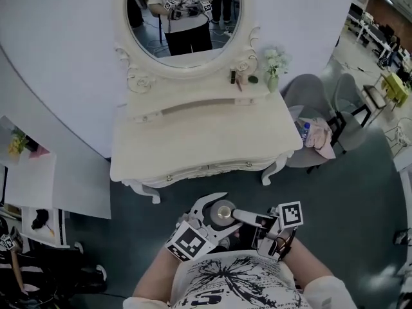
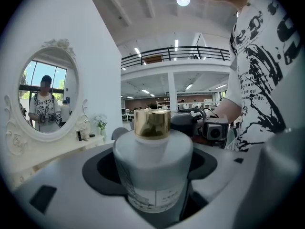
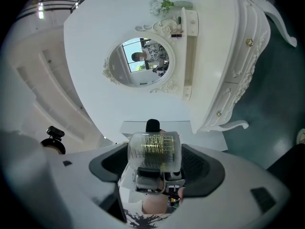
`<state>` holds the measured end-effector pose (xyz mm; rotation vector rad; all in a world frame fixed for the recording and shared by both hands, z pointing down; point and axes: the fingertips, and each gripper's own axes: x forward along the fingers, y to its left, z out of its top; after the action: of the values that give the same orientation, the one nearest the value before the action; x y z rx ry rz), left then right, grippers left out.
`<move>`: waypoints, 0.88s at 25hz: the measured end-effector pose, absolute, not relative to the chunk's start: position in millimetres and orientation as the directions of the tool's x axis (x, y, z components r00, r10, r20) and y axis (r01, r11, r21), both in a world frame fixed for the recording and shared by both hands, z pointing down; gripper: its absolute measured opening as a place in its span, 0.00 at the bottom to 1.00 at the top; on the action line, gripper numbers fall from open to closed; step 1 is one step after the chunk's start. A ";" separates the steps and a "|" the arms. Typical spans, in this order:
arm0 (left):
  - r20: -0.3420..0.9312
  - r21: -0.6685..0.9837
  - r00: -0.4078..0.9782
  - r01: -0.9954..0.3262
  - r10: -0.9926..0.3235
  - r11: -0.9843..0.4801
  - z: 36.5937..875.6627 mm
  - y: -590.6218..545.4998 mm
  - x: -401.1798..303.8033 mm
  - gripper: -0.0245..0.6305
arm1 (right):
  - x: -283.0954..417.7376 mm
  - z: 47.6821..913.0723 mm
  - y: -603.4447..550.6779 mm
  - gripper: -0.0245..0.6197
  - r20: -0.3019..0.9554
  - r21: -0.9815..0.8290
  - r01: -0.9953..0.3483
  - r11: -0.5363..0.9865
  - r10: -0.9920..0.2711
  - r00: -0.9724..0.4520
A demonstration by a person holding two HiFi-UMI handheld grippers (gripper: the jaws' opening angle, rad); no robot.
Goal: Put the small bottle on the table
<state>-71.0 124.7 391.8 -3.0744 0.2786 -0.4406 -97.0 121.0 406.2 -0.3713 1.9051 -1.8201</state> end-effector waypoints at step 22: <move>0.267 -0.014 0.900 -0.355 -0.346 -0.935 432.6 -120.8 55.4 0.58 | 29.5 447.1 -119.0 0.59 -0.111 -0.994 0.105 0.037 -0.332 -0.937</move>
<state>55.4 -120.8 432.6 -3.0957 0.5710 -0.4251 29.5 -119.0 447.1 -0.2316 2.0088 -1.9705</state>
